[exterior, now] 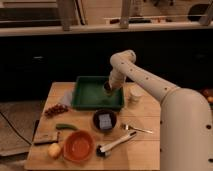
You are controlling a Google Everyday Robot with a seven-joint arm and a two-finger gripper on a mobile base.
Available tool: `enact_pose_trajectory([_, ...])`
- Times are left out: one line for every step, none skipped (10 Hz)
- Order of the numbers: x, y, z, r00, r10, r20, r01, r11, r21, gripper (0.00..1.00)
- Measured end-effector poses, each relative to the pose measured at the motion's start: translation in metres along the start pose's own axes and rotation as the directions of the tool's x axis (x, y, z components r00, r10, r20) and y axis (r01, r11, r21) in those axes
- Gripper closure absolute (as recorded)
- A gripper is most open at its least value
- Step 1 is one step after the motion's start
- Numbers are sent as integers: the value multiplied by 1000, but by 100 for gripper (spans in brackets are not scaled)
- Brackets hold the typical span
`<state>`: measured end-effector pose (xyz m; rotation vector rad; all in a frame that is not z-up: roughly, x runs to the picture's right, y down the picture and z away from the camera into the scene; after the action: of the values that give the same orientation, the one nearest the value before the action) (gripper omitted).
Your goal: Stack cups into tray
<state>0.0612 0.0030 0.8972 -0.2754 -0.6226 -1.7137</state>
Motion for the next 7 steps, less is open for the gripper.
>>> enact_pose_trajectory([4,-3,3,1000,4,1,-4,1000,6,100])
enact_pose_trajectory([7,-4,6,1000,15,0,-15,1000,12,100])
enact_pose_trajectory([9,-6,9,1000,31,-1,-31,999,20,100])
enact_pose_trajectory([11,-9,12,999,42,-1,-41,999,26,100])
enact_pose_trajectory([13,-13,15,998,60,0,-60,998,33,100])
enact_pose_trajectory([15,-16,18,997,73,3,-73,997,40,100])
enact_pose_trajectory([15,-19,21,996,87,7,-87,995,48,100])
